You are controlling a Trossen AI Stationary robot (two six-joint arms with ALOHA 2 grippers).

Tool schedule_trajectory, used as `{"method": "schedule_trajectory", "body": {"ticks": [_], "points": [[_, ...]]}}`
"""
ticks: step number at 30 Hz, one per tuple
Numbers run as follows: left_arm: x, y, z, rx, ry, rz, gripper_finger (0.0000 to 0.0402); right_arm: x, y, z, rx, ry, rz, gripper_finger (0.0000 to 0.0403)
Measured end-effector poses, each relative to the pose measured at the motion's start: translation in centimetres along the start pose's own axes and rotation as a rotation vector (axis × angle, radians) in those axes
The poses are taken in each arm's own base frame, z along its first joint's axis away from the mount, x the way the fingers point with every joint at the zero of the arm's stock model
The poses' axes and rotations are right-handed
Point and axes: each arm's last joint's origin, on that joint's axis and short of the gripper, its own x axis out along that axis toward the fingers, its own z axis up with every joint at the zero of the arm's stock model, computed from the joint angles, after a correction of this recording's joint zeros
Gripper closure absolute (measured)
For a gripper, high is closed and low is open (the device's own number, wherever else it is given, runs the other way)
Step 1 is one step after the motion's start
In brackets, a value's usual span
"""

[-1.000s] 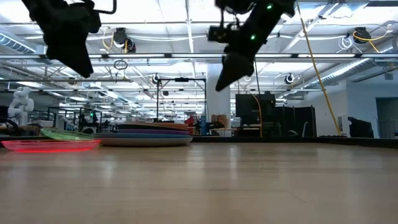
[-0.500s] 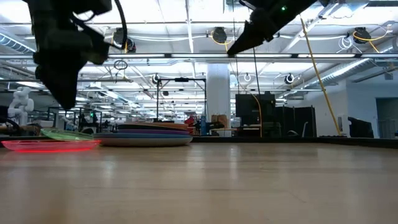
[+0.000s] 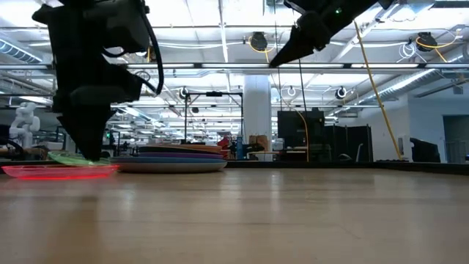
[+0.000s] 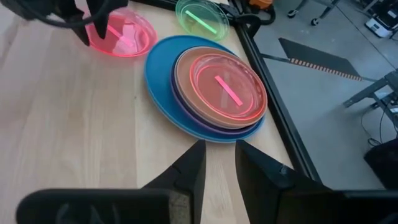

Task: Stack plastic plates
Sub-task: Stack the pink plate on the pink plate

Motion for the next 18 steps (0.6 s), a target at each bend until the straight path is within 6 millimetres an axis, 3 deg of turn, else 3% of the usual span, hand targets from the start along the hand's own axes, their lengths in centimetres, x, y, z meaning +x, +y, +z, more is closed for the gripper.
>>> {"method": "schedule_trajectory", "body": {"ticks": [12,18], "points": [[3.2,-2.0,-1.2,0.088,0.011,0.121,0.0252,0.0,-0.1,0.3,0.007,-0.025,-0.005,0.0324],[3.3,-2.3,-1.8,0.103,-0.011,0.148,0.0252,0.0,0.0,0.3,0.021,-0.026,-0.005,0.0324]]}}
